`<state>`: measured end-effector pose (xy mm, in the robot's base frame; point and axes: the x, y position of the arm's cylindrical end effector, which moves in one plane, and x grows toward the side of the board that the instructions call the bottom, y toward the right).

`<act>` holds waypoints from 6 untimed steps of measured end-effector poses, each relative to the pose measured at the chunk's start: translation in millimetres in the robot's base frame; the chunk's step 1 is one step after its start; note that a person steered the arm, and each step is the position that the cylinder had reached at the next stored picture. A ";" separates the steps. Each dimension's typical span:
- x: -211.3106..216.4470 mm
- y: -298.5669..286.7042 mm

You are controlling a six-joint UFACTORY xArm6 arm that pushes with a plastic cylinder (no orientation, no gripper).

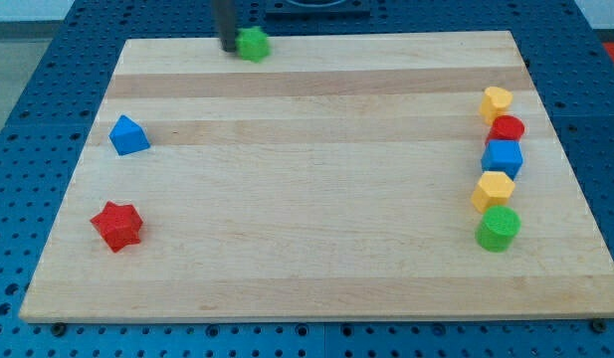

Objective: Push the yellow heart closer to the red circle

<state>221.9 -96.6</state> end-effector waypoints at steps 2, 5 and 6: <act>52.0 13.0; 15.9 67.8; -1.9 59.8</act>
